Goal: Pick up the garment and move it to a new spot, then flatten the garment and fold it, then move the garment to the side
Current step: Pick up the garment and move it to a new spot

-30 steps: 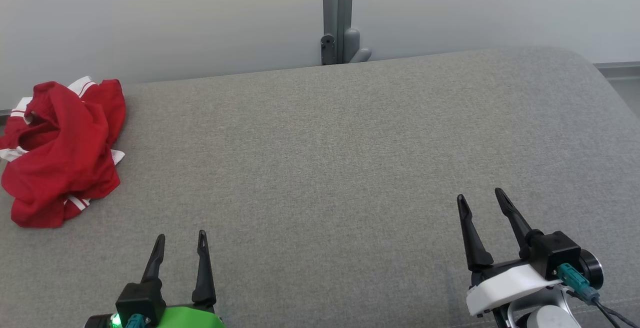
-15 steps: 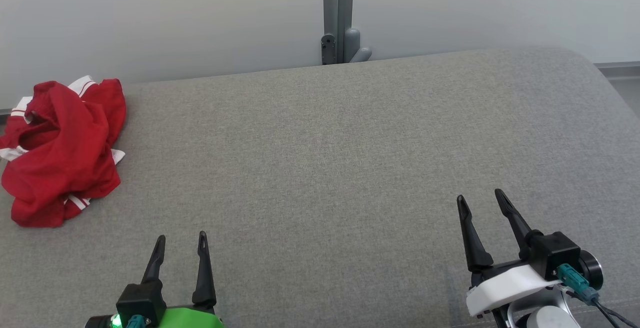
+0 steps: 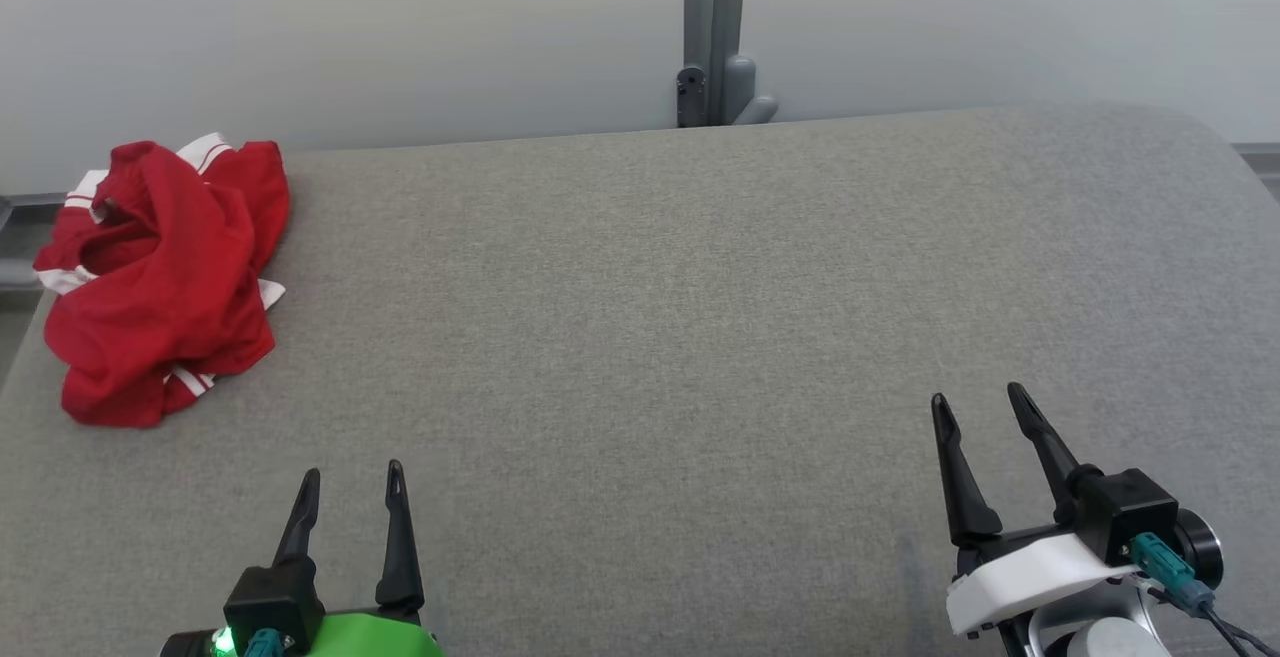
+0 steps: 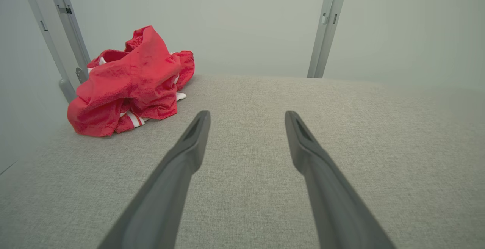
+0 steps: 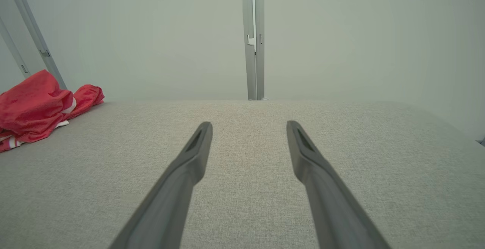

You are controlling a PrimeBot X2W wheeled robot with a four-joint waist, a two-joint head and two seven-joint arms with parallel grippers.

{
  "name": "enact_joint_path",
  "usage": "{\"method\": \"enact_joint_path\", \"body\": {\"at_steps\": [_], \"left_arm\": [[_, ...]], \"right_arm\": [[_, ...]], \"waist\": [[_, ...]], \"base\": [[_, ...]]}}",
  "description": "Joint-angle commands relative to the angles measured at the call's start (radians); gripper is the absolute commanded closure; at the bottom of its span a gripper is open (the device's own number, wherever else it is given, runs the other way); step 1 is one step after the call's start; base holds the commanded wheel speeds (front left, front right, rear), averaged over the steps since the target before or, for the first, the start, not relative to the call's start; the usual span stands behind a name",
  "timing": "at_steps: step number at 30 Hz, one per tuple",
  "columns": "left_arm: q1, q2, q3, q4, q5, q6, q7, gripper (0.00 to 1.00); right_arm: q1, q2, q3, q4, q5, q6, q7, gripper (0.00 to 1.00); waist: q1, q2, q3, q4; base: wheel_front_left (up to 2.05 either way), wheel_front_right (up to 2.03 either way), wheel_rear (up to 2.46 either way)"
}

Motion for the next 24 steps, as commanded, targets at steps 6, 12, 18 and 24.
{"method": "enact_joint_path", "body": {"at_steps": [6,12,18,24], "left_arm": [[-0.008,0.006,0.016,-0.002,0.016,-0.004,0.0,0.0],[-0.004,0.006,0.028,-0.006,0.026,-0.013,0.0,0.0],[0.009,0.006,0.046,-0.008,0.032,-0.021,0.0,0.0],[0.018,0.006,0.058,-0.007,0.034,-0.029,0.0,0.0]], "right_arm": [[0.01,-0.003,-0.003,-0.008,-0.001,0.0,-0.003,0.0],[0.011,-0.003,0.005,-0.008,0.008,0.0,-0.003,0.0],[0.005,-0.003,0.018,-0.007,0.019,0.0,-0.003,0.0],[-0.001,-0.003,0.023,0.0,0.026,0.0,-0.003,0.0]], "waist": [[0.0,0.0095,-0.005,0.167],[0.0,0.0095,-0.008,0.274],[0.0,0.0095,-0.007,0.373],[0.0,0.0095,-0.004,0.428]], "base": [[0.0,0.0,0.0],[0.0,0.0,0.0],[0.0,0.0,0.0],[0.0,0.0,0.0]]}}
